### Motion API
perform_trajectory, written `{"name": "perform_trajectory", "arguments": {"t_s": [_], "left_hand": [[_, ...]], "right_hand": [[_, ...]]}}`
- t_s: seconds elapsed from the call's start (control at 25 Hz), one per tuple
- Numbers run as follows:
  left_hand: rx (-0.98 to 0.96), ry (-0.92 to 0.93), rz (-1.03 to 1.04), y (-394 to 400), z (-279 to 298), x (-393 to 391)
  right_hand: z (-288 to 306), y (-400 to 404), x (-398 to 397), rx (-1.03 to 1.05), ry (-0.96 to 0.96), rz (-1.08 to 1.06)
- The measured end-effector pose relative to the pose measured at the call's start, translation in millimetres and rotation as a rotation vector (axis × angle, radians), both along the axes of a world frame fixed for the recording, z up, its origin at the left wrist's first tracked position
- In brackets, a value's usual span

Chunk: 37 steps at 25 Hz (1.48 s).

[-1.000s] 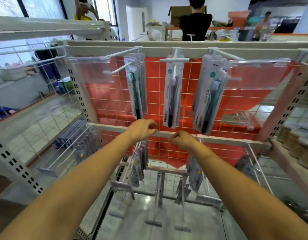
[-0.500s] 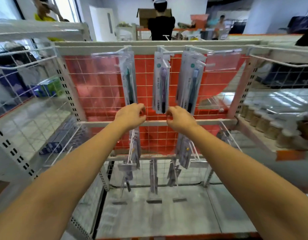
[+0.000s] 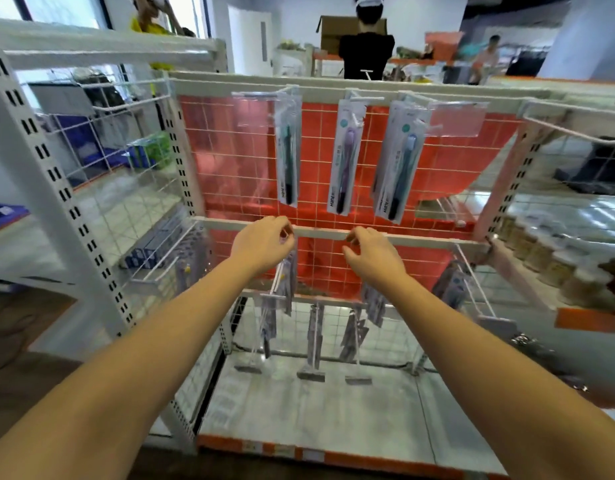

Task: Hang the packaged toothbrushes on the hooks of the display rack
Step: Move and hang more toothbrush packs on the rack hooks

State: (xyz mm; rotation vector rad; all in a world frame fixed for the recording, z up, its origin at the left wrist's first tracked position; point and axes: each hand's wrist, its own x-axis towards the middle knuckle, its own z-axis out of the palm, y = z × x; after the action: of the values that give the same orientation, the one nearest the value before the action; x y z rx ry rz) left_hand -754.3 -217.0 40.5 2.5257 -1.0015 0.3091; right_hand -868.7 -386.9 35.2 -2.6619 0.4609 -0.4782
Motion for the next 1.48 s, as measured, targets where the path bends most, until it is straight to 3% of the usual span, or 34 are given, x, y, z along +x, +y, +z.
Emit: {"name": "perform_trajectory", "arguments": {"t_s": [0.44, 0.6, 0.84, 1.04, 1.48], "left_hand": [[-0.095, 0.091, 0.160, 73.0, -77.9, -12.7], [-0.001, 0.156, 0.194, 103.0, -100.2, 17.7], [0.094, 0.180, 0.076, 117.8, -154.7, 68.3], [0.099, 0.214, 0.054, 94.3, -228.2, 101.6], [-0.086, 0.206, 0.062, 71.2, -463.1, 178.9]], "right_hand": [[-87.0, 52.1, 7.8, 0.118, 0.171, 0.051], [-120.6, 70.7, 29.0, 0.166, 0.234, -0.027], [-194.3, 88.2, 59.9, 0.197, 0.288, -0.097], [-270.6, 98.4, 88.4, 0.260, 0.234, -0.163], [-489.3, 111.1, 181.4, 0.345, 0.051, -0.177]]}}
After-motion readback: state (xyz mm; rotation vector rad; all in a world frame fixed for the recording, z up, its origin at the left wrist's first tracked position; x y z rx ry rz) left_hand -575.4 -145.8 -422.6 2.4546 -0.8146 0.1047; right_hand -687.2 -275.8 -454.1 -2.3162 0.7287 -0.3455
